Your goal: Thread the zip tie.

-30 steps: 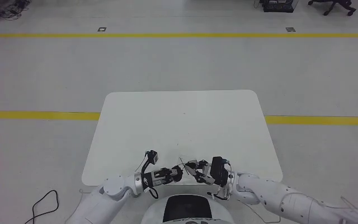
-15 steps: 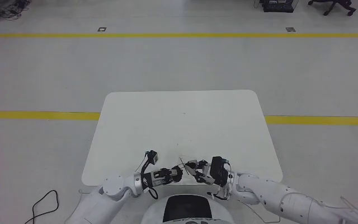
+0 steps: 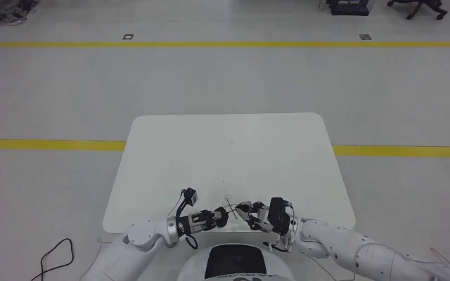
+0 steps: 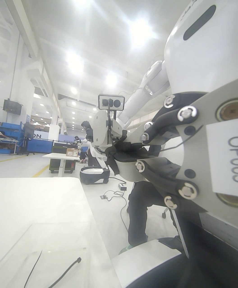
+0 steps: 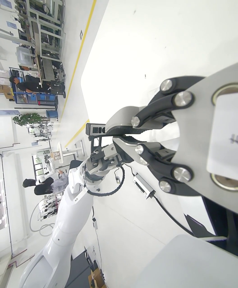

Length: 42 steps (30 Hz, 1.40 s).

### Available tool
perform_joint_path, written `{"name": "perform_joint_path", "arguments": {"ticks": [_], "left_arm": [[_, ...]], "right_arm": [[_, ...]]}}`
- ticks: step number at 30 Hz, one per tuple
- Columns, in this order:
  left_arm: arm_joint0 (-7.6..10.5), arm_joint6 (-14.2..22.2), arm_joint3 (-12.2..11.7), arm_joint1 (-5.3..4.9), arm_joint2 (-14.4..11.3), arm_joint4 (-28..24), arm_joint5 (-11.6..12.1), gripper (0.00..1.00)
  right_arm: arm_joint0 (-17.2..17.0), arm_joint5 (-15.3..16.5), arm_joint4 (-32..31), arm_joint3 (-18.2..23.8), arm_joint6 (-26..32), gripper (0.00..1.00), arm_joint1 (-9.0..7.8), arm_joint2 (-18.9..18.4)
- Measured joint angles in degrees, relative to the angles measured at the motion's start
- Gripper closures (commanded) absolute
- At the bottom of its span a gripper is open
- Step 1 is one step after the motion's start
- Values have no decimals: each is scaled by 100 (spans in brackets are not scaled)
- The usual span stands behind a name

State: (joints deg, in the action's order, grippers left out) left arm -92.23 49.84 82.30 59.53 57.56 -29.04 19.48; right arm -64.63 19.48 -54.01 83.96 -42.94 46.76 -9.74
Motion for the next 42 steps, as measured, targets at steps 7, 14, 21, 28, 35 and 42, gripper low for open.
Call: {"name": "perform_joint_path", "arguments": {"ticks": [7, 14, 21, 28, 35, 42], "left_arm": [[-4, -14, 24, -1, -21, 26, 0, 100], [-28, -31, 68, -7, -31, 91, 0, 100], [-37, -36, 82, -13, -30, 102, 0, 100], [-64, -37, 147, -20, -46, 176, 0, 100], [-49, -66, 153, -19, -100, 205, 0, 100], [-31, -85, 168, -23, -128, 217, 0, 100]], "right_arm": [[-11, 0, -8, 27, 10, 100, -35, 0], [0, 0, 52, 46, 149, 100, -36, 0], [3, 0, 79, 81, 286, 100, -13, 0], [4, 0, 102, 89, 396, 100, 17, 0], [6, 0, 162, 96, 547, 100, 65, 0], [10, 0, 170, 106, 609, 100, 97, 0]]}}
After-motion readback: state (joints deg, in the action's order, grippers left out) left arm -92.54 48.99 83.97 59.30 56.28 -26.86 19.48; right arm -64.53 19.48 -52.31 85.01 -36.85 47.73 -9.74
